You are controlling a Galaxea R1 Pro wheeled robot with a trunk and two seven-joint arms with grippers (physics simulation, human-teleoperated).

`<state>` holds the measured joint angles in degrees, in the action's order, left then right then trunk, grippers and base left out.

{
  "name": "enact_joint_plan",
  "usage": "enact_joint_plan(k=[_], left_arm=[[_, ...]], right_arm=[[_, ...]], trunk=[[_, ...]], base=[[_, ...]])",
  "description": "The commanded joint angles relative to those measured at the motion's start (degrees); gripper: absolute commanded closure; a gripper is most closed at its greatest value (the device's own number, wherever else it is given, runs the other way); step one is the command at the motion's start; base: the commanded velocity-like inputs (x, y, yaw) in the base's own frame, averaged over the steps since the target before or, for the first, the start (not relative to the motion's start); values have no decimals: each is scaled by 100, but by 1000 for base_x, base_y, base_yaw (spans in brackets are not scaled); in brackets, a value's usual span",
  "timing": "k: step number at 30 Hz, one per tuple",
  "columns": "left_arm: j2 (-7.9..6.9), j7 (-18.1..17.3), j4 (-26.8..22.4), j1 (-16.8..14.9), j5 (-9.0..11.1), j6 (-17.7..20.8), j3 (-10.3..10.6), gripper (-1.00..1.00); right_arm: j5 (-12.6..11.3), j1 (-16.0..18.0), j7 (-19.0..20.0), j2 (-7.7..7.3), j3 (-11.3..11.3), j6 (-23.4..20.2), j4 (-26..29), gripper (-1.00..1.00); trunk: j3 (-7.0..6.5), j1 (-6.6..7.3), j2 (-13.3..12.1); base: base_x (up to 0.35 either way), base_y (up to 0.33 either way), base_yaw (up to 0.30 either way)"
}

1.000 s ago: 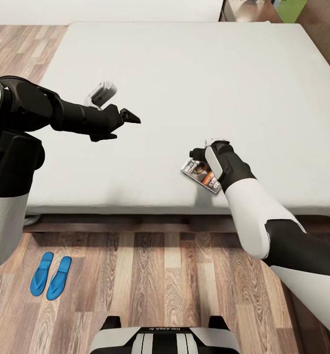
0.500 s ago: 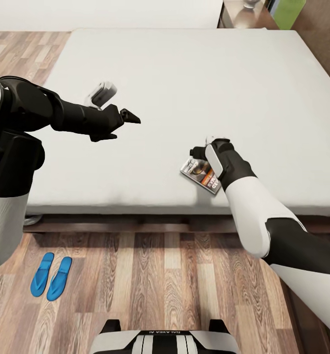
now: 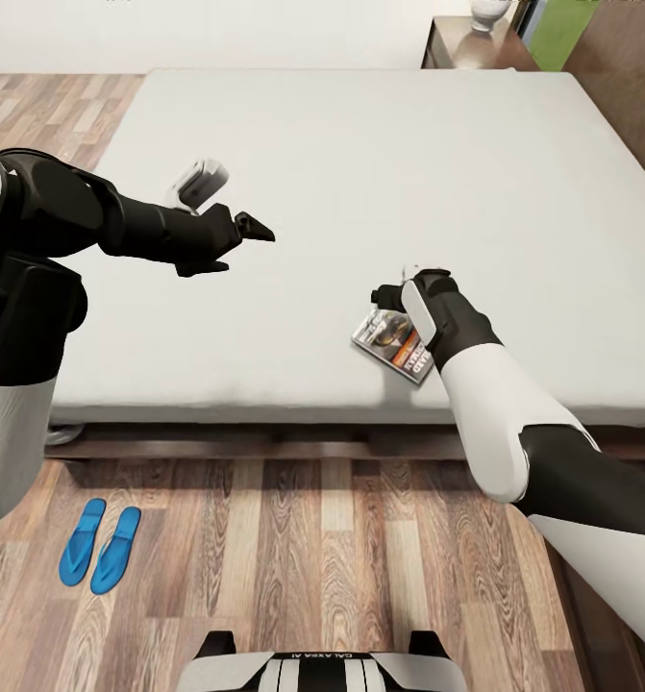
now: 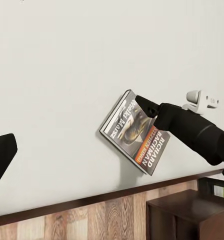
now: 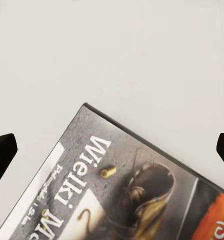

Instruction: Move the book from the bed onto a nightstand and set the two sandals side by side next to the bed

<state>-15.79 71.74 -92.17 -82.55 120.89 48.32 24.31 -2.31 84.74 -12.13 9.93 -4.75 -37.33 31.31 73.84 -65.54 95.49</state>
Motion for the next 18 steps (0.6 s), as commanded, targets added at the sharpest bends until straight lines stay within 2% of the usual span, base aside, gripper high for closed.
enact_joint_plan(k=[1,10,18], left_arm=[[-3,51,-3,-6,41,28,1,-100],[-3,49,-3,-1,43,31,0,-100],[-6,58,-3,1,41,35,6,-100]], right_arm=[[-27,2,-28,6,-24,-19,7,-100],[-39,3,-27,6,-25,-26,11,-100],[-47,-8,-22,6,-26,-36,27,-100]], trunk=[[0,0,2],[-11,0,2],[-12,0,2]], base=[[0,0,0],[24,0,0],[213,0,-4]])
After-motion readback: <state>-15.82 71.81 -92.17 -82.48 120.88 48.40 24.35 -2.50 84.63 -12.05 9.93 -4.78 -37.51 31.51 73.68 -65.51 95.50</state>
